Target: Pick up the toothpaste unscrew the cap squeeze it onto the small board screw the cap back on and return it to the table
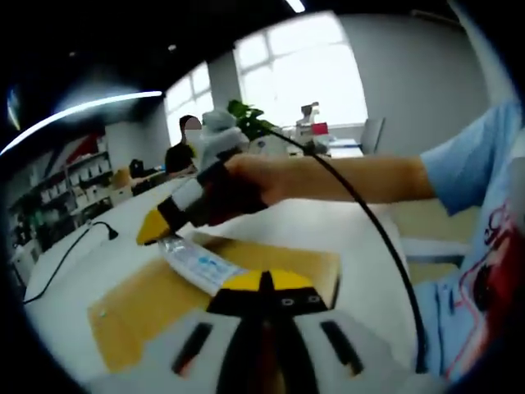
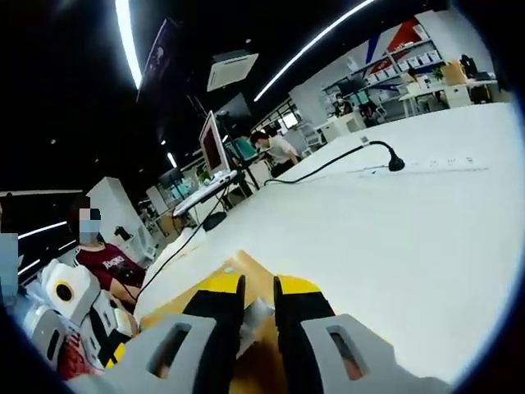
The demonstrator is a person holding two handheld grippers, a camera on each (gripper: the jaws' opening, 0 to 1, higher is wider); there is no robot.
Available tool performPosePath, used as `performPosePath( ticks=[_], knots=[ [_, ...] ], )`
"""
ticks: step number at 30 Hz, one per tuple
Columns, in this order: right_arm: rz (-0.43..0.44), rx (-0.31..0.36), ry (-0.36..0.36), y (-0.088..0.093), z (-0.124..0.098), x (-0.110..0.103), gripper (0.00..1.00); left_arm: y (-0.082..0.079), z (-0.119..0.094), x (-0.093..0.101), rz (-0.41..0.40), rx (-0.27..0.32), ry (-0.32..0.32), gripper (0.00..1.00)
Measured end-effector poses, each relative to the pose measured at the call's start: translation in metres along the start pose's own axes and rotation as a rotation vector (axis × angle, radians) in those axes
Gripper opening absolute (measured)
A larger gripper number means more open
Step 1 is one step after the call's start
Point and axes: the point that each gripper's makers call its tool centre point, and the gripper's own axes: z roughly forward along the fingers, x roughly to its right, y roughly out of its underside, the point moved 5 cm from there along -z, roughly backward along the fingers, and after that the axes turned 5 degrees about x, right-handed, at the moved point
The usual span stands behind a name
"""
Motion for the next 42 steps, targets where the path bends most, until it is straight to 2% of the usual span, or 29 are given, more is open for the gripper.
performPosePath(
  ticks=[2,4,7,11,14,17,19,22,26,28,30,37,42],
  knots=[
    [-0.063,-0.008,0.017,0.002,0.0,0.004,0.07,0.001,0.0,0.0,-0.002,-0.001,-0.002,0.0],
    [-0.05,0.016,-0.013,0.0,0.0,-0.001,0.04,0.001,0.001,-0.001,-0.003,0.0,-0.004,0.0],
    [-0.061,0.025,-0.011,-0.004,-0.002,-0.005,0.04,0.001,0.001,0.0,-0.001,-0.005,-0.004,0.0],
    [-0.167,0.083,0.066,-0.018,-0.007,-0.009,0.04,0.001,0.002,0.0,-0.001,-0.004,-0.006,0.0],
    [-0.191,0.162,0.134,-0.032,-0.015,-0.014,0.04,0.002,0.002,0.0,0.001,-0.006,-0.009,0.0],
    [-0.211,0.213,0.2,-0.043,-0.025,-0.017,0.04,0.002,0.002,0.0,0.0,-0.009,-0.011,0.0],
    [-0.218,0.255,0.235,-0.05,-0.038,-0.021,0.04,0.002,0.002,0.0,0.002,-0.013,-0.012,0.0],
    [-0.293,0.271,0.318,-0.058,-0.059,-0.028,0.04,0.002,0.001,0.001,0.003,-0.016,-0.016,0.0],
    [-0.402,0.305,0.414,-0.069,-0.091,-0.047,0.04,0.001,0.001,0.001,-0.001,-0.018,-0.015,0.0],
    [-0.459,0.299,0.461,-0.07,-0.105,-0.057,0.04,0.001,0.001,0.001,-0.002,-0.017,-0.014,0.0],
    [-0.477,0.315,0.483,-0.069,-0.117,-0.065,0.04,0.001,0.0,0.001,0.001,-0.018,-0.016,0.0],
    [-0.526,0.351,0.526,-0.061,-0.145,-0.086,0.03,0.002,-0.002,0.0,-0.005,-0.023,-0.016,0.0],
    [-0.538,0.356,0.524,-0.055,-0.164,-0.102,0.03,0.002,-0.002,0.0,-0.002,-0.028,-0.019,0.0]
  ],
)
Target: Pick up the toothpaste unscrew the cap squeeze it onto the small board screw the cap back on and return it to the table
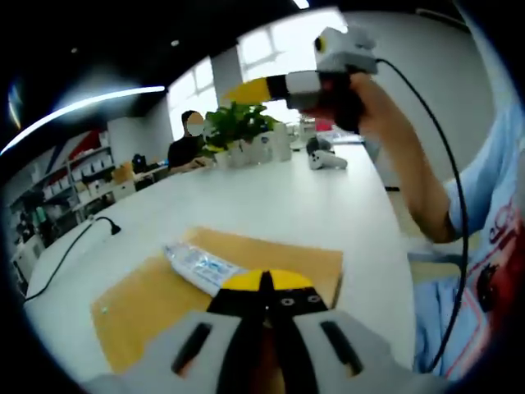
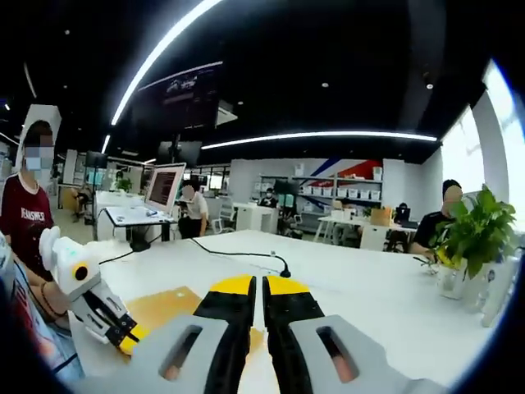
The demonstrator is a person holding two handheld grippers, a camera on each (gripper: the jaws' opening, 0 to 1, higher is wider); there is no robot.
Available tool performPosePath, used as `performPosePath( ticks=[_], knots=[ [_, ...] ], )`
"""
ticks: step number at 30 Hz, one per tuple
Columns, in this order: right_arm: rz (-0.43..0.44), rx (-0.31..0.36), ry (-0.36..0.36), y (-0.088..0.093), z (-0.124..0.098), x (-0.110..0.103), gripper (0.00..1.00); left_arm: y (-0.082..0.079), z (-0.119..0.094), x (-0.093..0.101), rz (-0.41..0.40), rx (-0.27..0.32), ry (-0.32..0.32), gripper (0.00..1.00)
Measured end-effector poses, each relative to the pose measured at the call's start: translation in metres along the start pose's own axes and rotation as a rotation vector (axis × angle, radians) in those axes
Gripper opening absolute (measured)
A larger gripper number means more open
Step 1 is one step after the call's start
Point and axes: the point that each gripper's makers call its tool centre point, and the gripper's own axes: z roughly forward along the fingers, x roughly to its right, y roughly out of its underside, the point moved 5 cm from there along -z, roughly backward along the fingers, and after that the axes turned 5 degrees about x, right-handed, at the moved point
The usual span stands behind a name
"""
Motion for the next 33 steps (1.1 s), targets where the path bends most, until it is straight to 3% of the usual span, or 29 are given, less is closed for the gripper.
performPosePath(
  ticks=[3,4,6,9,12,14,20,21,23,25,28,33],
  knots=[
    [0.012,0.034,0.035,-0.001,-0.02,0.002,0.03,0.0,0.0,0.0,0.004,-0.005,-0.001,0.0],
    [0.017,0.043,0.079,-0.002,-0.028,0.005,0.02,0.0,0.0,0.0,0.004,-0.005,0.0,0.0],
    [-0.031,0.022,0.073,-0.005,-0.038,0.003,0.02,0.0,0.0,0.0,0.003,-0.004,0.0,0.0],
    [0.028,0.034,0.124,-0.003,-0.06,0.008,0.02,-0.001,0.001,-0.001,-0.006,-0.011,-0.002,0.0],
    [0.015,0.037,0.154,-0.007,-0.074,0.015,0.02,-0.001,0.001,-0.001,-0.011,-0.011,-0.001,0.0],
    [0.022,0.072,0.196,-0.011,-0.08,0.019,0.02,-0.001,0.002,-0.001,-0.011,-0.014,-0.003,0.0],
    [0.036,0.057,0.188,-0.005,-0.076,0.02,0.02,-0.003,0.002,-0.003,-0.041,-0.033,0.011,0.0],
    [0.038,0.055,0.186,-0.004,-0.075,0.019,0.02,-0.007,0.0,-0.003,-0.064,-0.008,0.022,0.0],
    [0.037,0.048,0.185,-0.003,-0.075,0.018,0.02,-0.026,-0.009,-0.008,-0.129,0.118,0.007,0.0],
    [0.036,0.048,0.189,-0.002,-0.075,0.018,0.02,-0.039,-0.023,-0.015,-0.142,0.182,-0.014,0.0],
    [0.038,0.052,0.192,-0.003,-0.075,0.019,0.02,-0.067,-0.062,-0.041,-0.145,0.304,-0.12,0.0],
    [0.04,0.054,0.2,-0.002,-0.075,0.02,0.02,-0.079,-0.118,-0.074,-0.141,0.357,-0.244,0.0]
  ],
)
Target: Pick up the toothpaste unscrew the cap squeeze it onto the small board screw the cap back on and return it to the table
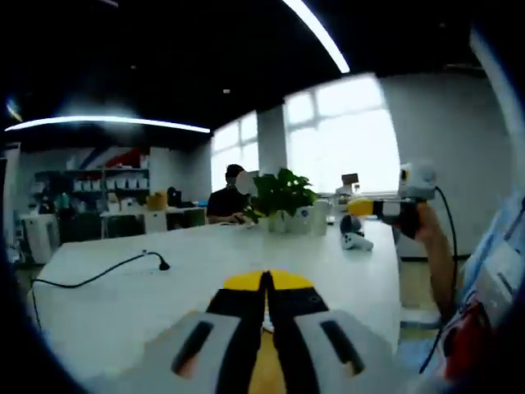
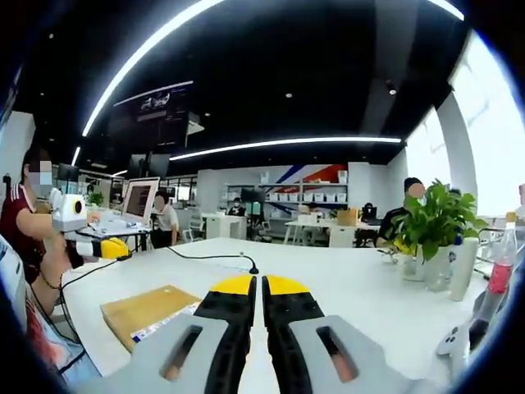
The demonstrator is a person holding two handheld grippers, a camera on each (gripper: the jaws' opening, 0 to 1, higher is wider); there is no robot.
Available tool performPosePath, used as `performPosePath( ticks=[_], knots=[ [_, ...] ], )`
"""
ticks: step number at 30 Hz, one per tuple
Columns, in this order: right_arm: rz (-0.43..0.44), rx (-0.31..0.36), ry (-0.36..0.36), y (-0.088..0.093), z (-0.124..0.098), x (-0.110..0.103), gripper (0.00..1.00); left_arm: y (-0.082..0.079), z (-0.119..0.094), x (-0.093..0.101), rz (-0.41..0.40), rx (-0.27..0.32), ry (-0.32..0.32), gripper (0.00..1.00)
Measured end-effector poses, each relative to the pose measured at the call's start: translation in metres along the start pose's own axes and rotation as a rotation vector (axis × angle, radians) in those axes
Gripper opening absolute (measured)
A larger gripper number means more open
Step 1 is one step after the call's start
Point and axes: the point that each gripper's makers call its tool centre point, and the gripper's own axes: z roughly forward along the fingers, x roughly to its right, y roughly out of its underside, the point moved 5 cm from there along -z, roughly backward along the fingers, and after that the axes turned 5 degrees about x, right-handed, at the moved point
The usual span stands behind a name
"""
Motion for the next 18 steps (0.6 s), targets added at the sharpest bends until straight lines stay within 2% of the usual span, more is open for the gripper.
performPosePath(
  ticks=[3,5,8,13,16,18],
  knots=[
    [0.002,0.002,0.012,0.001,0.0,0.002,0.02,-0.012,-0.031,-0.03,0.007,0.052,-0.118,0.0],
    [0.004,0.005,0.019,0.002,0.0,0.001,0.02,-0.019,-0.046,-0.047,0.03,0.059,-0.179,0.01],
    [0.011,0.0,0.023,0.005,0.0,0.001,0.03,-0.025,-0.067,-0.066,0.021,0.094,-0.28,0.01],
    [0.013,-0.007,0.036,0.009,-0.002,0.006,0.03,-0.021,-0.091,-0.084,0.077,0.062,-0.423,0.03],
    [0.014,0.015,0.061,0.007,-0.004,0.011,0.08,-0.02,-0.096,-0.094,0.097,0.059,-0.474,0.13],
    [-0.004,0.034,0.088,0.004,-0.005,0.016,0.16,-0.02,-0.1,-0.101,0.13,0.061,-0.539,0.32]
  ],
)
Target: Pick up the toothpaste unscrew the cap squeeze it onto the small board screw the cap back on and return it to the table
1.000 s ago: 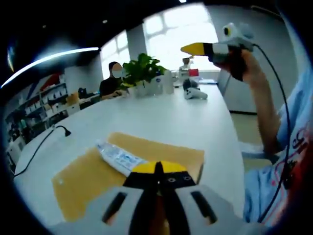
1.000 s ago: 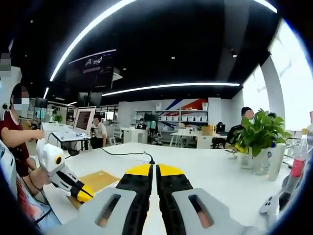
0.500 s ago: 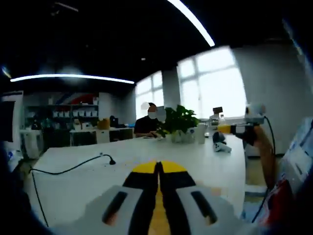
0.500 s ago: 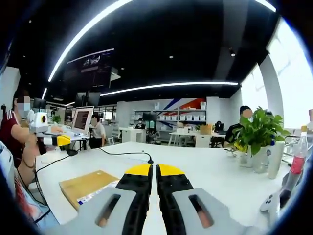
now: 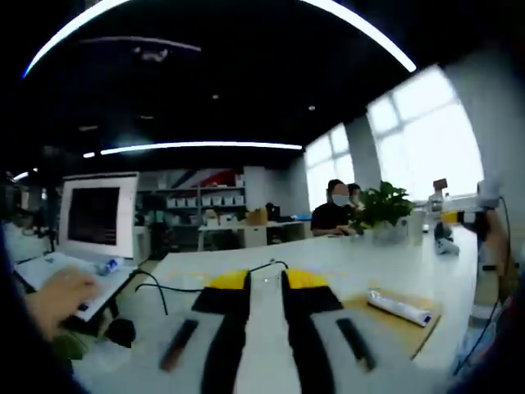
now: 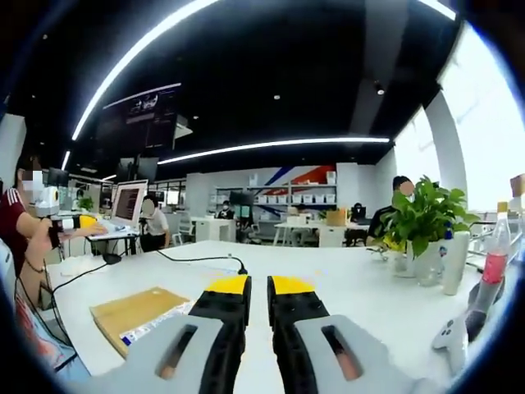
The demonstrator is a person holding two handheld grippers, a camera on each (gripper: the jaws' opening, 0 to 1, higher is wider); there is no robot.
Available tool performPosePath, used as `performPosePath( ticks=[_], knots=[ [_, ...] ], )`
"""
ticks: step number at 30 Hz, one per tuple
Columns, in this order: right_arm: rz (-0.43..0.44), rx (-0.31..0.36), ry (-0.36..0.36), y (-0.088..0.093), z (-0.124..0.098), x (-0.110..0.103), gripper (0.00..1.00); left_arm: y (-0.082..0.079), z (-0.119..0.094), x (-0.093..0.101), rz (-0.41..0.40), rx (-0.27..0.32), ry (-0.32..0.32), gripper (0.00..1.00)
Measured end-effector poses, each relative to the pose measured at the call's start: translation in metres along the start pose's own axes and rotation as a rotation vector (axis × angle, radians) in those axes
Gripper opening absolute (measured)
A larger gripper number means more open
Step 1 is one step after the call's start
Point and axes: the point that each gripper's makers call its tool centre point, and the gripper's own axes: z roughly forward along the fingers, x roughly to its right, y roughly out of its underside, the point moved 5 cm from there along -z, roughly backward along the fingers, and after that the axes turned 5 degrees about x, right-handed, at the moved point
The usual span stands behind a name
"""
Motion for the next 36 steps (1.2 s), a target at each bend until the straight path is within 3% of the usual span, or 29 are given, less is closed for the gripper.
performPosePath(
  ticks=[3,6,10,14,17,19,26,30,36],
  knots=[
    [-0.008,0.023,0.04,-0.003,0.0,0.005,0.34,0.006,0.001,-0.007,0.056,-0.037,-0.08,0.69],
    [-0.021,0.059,0.084,-0.007,0.0,0.012,0.51,0.008,0.005,-0.01,0.051,-0.033,-0.118,0.97],
    [-0.059,0.065,0.131,-0.008,0.003,0.016,0.9,0.007,0.006,-0.012,0.033,-0.029,-0.139,1.0],
    [-0.073,0.047,0.123,-0.004,0.009,0.012,0.99,0.008,0.006,-0.008,0.045,-0.044,-0.13,1.0],
    [-0.071,0.015,0.108,0.002,0.01,0.009,0.99,0.008,0.007,-0.005,0.027,-0.026,-0.119,1.0],
    [-0.082,-0.006,0.109,0.004,0.01,0.009,0.99,0.004,0.01,0.0,-0.024,0.032,-0.083,1.0],
    [-0.084,-0.001,0.134,0.002,0.006,0.014,0.99,0.008,0.009,0.0,0.015,-0.015,-0.074,1.0],
    [-0.083,-0.018,0.138,0.004,0.008,0.017,0.99,0.005,0.012,0.002,-0.008,0.017,-0.06,1.0],
    [-0.047,-0.027,0.125,0.009,0.008,0.017,0.99,0.013,0.013,0.004,-0.008,-0.03,-0.052,1.0]
  ],
)
